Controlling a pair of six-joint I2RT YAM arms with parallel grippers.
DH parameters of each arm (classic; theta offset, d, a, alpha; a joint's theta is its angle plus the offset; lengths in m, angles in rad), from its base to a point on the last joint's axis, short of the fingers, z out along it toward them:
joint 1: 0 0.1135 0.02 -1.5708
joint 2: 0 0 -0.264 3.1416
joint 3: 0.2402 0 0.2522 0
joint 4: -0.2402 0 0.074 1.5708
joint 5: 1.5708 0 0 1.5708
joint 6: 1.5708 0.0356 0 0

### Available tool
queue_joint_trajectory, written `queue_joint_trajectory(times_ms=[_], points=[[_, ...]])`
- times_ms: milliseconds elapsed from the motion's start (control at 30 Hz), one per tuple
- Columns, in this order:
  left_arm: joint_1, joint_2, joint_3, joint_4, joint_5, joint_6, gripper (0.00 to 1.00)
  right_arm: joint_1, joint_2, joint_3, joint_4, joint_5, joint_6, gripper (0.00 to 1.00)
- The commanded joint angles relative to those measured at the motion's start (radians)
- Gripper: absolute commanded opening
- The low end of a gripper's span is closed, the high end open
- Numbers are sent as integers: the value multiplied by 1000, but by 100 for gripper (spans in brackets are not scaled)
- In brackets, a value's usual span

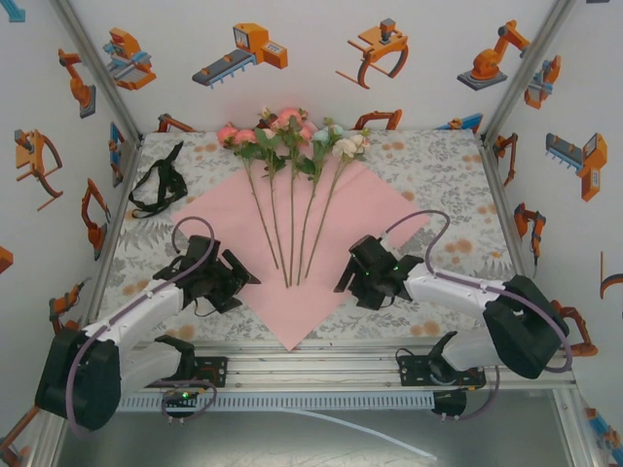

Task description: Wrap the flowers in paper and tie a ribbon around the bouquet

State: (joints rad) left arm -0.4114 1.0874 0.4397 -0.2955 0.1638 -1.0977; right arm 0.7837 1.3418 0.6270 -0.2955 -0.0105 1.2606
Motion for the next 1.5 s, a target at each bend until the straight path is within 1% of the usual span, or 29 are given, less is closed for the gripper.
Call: queue_joint_trajectory(times_ms=[0,167,333,433,500,633,733,800,867,900,1000,1067,1167,1267,1333,1467], points=[[-34,51,-45,48,30,-59,70,43,-7,-26,-1,17,105,65],[-66,96,-47,165,68,-86,68,79,56,-31,103,10,169,65],[-81,95,-42,233,76,-102,67,91,52,-9,94,39,182,65],[-82,88,-39,261,79,-101,67,91,23,-20,96,51,201,61],[-81,84,-38,268,81,-96,67,92,5,-25,97,49,215,56],[-82,81,-40,273,88,-91,67,94,-24,-40,113,61,239,30],[-84,76,-44,270,93,-85,67,94,-33,-48,133,60,252,15],[-83,60,-45,260,88,-77,67,94,-35,-50,151,70,253,1],[-84,32,-43,239,76,-61,68,95,-35,-50,183,75,253,0],[-84,19,-40,228,73,-45,70,94,-32,-47,189,76,252,0],[-83,-61,-25,157,59,32,78,93,-25,-29,184,89,263,0],[-88,-150,-13,99,45,109,84,87,-26,-25,183,115,279,0],[-124,-278,-10,59,30,235,88,61,-19,-14,183,123,284,0],[-183,-369,-2,51,60,366,88,36,-17,-7,185,119,285,0],[-235,-401,14,61,104,466,89,18,-15,-7,185,112,285,0],[-356,-384,68,36,123,648,92,-10,-22,-13,183,111,284,0]])
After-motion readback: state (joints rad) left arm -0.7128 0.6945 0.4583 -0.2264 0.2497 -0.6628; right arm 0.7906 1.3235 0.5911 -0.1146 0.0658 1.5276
